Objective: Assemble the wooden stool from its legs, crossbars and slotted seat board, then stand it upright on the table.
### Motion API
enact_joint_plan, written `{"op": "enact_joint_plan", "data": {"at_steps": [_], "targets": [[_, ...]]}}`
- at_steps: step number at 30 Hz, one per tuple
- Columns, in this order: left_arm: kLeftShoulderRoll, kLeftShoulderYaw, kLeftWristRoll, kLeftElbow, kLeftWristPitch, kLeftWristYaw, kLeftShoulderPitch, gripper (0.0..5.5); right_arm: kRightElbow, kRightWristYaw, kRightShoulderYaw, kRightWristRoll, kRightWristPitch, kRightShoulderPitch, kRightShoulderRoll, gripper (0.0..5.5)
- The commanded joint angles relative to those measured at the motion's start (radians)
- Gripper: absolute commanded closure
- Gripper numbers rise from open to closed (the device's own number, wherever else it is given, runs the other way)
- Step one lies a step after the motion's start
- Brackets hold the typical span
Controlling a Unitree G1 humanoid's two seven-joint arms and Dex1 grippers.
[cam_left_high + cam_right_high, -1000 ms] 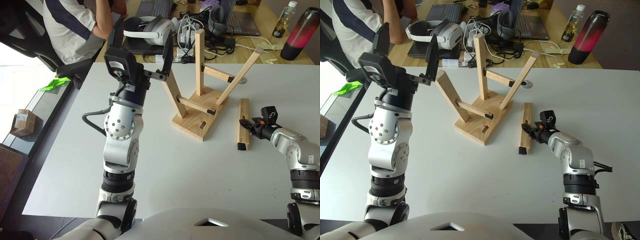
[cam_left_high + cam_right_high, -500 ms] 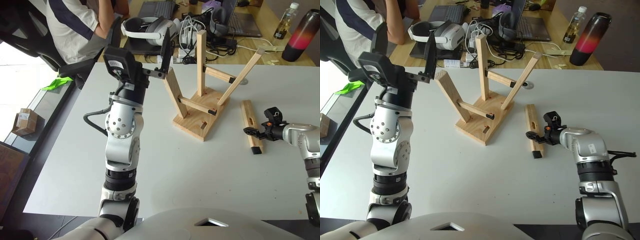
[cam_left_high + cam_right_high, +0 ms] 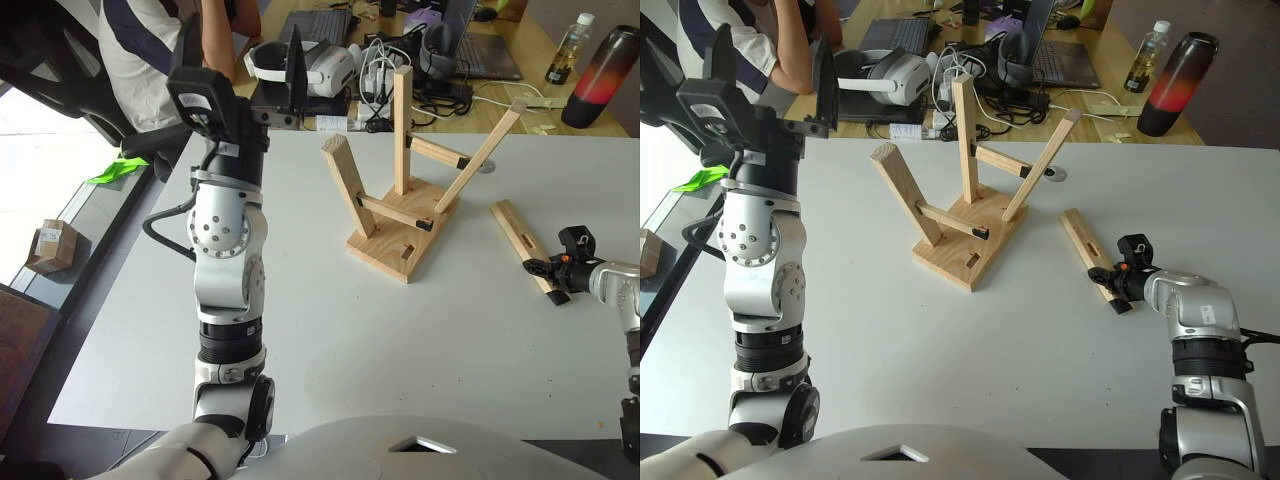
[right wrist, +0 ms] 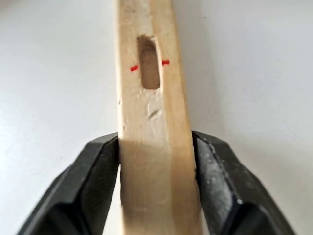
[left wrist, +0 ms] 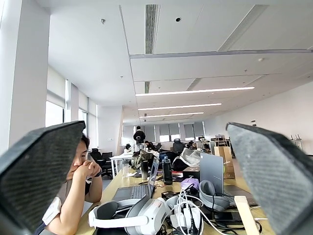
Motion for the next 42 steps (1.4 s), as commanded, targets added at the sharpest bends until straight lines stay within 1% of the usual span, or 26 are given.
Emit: {"op": "enact_joint_plan", "data": {"at_steps": [1,5,8,9,10,13,15,18,21,23,26,28,32,36,42], "targets": [[0.009,0.009,0.001,0.001,0.018,-0.002,-0.018,0.1,0.069,-0.048,-0.035,0.012,0.02,0.088,0.089,3.45],[0.022,0.029,-0.009,-0.001,0.038,-0.005,-0.039,0.1,0.052,-0.16,-0.194,0.062,-0.126,0.035,0.182,3.45],[0.047,0.059,-0.04,0.016,0.067,-0.021,-0.097,0.1,-0.027,-0.234,-0.342,0.145,-0.358,-0.053,0.268,3.45],[0.05,0.072,-0.079,0.023,0.099,-0.033,-0.133,0.1,-0.09,-0.242,-0.381,0.184,-0.433,-0.095,0.294,3.45],[0.05,0.082,-0.134,0.027,0.144,-0.052,-0.169,0.1,-0.147,-0.234,-0.383,0.193,-0.502,-0.128,0.303,3.45],[0.034,0.092,-0.346,0.018,0.348,-0.116,-0.25,0.1,-0.309,-0.178,-0.285,0.146,-0.631,-0.195,0.295,3.45],[0.038,0.09,-0.469,0.006,0.489,-0.14,-0.293,0.1,-0.397,-0.134,-0.21,0.119,-0.675,-0.247,0.275,3.45],[0.046,0.085,-0.632,-0.034,0.635,-0.185,-0.345,0.1,-0.507,-0.031,-0.094,0.11,-0.681,-0.295,0.243,3.46],[0.06,0.064,-0.778,-0.087,0.73,-0.258,-0.341,0.1,-0.571,0.053,-0.001,0.114,-0.674,-0.324,0.234,3.46],[0.065,0.045,-0.819,-0.097,0.76,-0.281,-0.328,0.1,-0.599,0.086,0.042,0.115,-0.678,-0.331,0.241,3.46],[0.047,0.027,-0.837,-0.097,0.762,-0.271,-0.324,0.1,-0.639,0.119,0.107,0.113,-0.672,-0.318,0.259,3.46],[0.017,0.024,-0.832,-0.082,0.751,-0.228,-0.329,0.1,-0.665,0.125,0.137,0.114,-0.668,-0.307,0.271,3.46],[-0.08,0.038,-0.834,-0.051,0.737,-0.092,-0.304,0.8,-0.694,0.113,0.158,0.123,-0.654,-0.288,0.291,3.46],[-0.156,0.056,-0.887,-0.062,0.726,-0.014,-0.252,1.54,-0.701,0.084,0.159,0.122,-0.645,-0.268,0.315,3.46],[-0.173,0.064,-0.881,-0.08,0.692,0.032,-0.241,2.45,-0.717,0.056,0.168,0.116,-0.63,-0.23,0.331,3.46]]}}
